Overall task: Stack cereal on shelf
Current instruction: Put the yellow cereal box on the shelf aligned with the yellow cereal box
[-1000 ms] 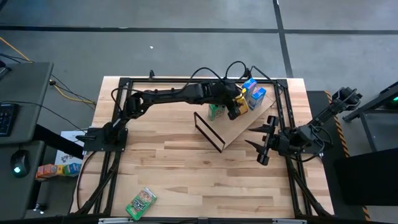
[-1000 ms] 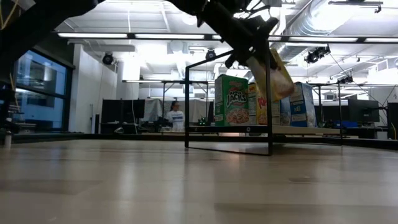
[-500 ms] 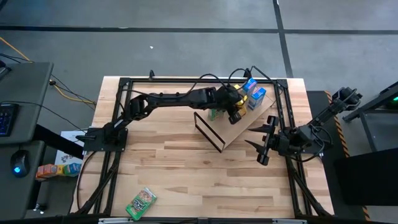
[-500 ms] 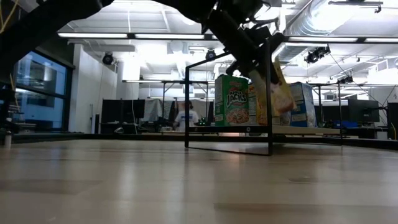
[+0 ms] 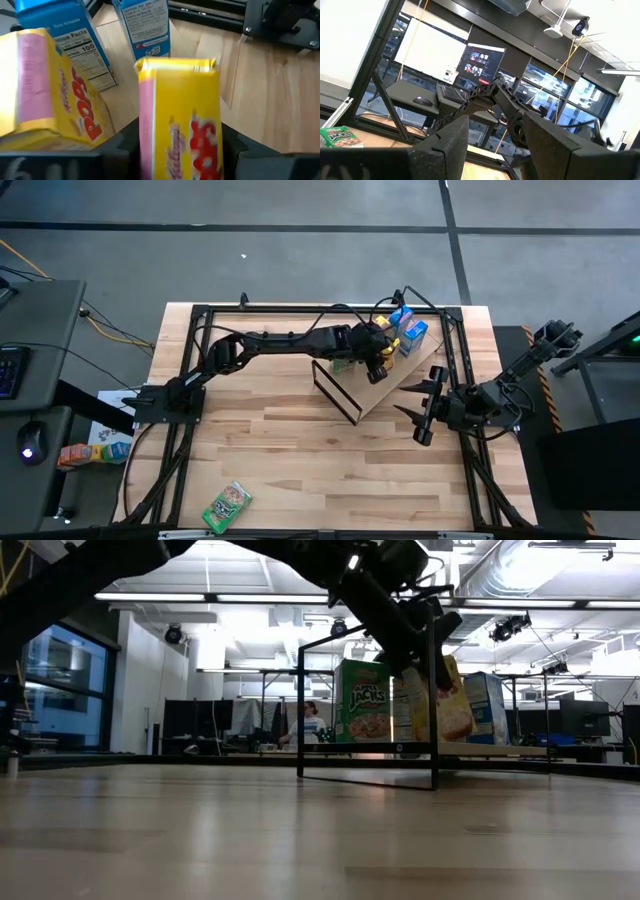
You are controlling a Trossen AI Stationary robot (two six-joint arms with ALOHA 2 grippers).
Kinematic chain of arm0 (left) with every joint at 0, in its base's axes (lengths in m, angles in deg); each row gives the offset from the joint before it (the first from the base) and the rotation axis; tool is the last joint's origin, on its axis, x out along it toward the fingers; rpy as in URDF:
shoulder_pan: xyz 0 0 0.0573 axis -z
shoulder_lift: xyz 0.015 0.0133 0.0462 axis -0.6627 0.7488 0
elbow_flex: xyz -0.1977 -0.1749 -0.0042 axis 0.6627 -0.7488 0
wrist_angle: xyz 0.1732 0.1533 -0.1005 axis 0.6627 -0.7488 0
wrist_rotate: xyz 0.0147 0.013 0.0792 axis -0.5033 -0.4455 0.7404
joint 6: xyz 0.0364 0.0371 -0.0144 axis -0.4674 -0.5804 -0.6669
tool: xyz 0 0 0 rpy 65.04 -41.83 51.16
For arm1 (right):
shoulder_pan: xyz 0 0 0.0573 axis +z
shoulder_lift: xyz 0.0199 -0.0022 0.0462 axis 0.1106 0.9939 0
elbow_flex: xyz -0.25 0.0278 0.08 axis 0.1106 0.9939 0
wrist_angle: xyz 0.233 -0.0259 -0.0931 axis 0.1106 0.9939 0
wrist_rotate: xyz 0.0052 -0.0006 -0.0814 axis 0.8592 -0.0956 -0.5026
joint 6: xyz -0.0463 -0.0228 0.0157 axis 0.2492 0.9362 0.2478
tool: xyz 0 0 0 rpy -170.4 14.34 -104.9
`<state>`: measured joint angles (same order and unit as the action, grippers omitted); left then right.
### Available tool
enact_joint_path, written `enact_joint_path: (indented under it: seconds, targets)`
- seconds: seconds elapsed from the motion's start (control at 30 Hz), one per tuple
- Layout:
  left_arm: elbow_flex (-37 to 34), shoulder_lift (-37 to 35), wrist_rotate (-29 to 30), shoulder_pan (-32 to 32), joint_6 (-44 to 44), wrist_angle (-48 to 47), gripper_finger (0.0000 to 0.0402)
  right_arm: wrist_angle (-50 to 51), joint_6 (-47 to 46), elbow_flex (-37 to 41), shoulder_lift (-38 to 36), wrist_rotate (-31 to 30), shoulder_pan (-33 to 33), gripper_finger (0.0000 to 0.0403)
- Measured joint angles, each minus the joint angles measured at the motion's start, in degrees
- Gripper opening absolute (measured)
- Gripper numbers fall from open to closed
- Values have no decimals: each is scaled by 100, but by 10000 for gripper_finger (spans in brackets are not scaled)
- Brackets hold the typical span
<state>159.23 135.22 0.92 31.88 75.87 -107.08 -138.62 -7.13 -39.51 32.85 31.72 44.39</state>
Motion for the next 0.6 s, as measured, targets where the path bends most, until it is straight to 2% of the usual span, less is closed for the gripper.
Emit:
enact_joint_path:
  seconds: [0.33, 0.6]
  targets:
    - [-2, -1, 1, 1, -10, 241, 220, 0, 0, 0, 0, -2, 0, 184]
    - [-2, -25, 0, 9, -19, 436, 250, 4, -2, 0, 0, -2, 0, 184]
